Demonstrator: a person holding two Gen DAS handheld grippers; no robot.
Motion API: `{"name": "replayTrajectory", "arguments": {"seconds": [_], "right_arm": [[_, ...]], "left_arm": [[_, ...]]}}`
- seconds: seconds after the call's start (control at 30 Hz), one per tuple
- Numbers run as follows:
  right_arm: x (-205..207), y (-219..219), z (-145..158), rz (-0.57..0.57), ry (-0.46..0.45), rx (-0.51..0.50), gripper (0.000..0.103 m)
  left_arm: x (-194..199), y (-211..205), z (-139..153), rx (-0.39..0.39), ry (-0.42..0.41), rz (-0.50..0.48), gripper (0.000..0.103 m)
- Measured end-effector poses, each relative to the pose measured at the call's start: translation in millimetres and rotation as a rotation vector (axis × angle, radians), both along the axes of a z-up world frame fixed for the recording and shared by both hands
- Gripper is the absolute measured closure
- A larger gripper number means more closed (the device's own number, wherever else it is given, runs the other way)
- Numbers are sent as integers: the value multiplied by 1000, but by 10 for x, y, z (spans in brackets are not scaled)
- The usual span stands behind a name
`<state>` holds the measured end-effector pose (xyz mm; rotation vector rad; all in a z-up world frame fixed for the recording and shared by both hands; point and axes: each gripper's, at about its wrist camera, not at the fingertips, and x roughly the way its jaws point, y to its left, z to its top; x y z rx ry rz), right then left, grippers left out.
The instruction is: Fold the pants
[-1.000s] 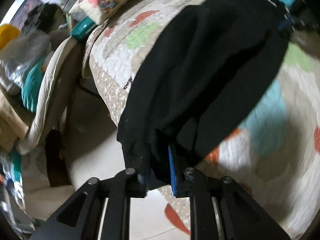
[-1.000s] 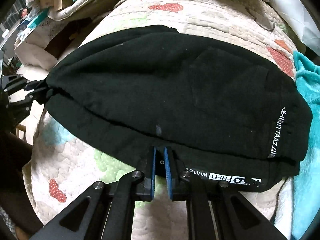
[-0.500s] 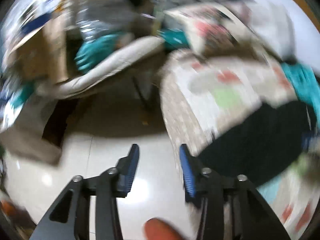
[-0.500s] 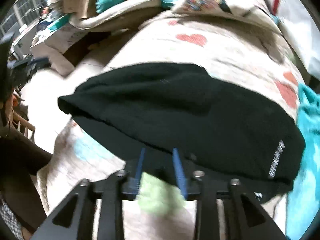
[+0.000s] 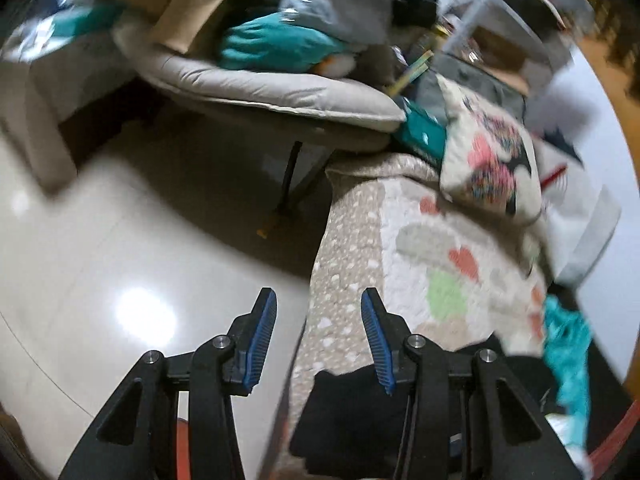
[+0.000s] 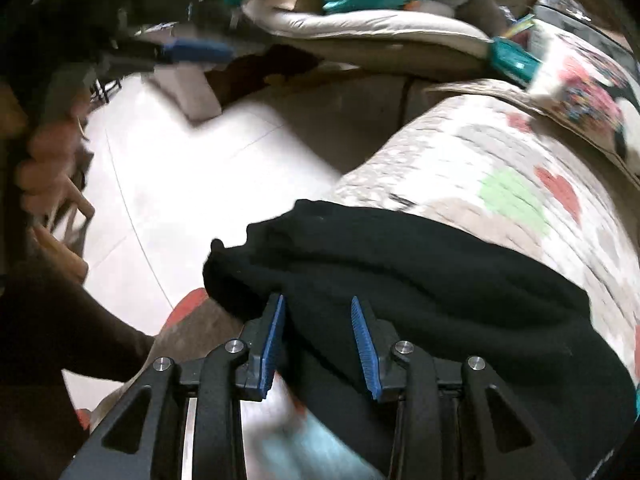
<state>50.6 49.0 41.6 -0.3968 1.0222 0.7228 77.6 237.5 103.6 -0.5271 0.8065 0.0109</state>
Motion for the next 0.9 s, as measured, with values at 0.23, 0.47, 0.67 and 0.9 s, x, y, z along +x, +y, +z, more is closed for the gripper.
{"name": "replayTrajectory", "arguments": {"seconds": [0.23,0.47,0.67,0.9], "right_arm": [[-114,-24,-101,105,377,128,78],[73,258,290,87,93,73,75],[202,770,-6,229,-62,-172,54],[295,821,-157,244,-44,-252,93]], "left_arm": [[8,92,134,-66,-15,39,60],[-100,312,217,-98,-50,115,60],[-146,548,151,-172,-39,165,60],[-168,579,234,-174,-73,169,60]]}}
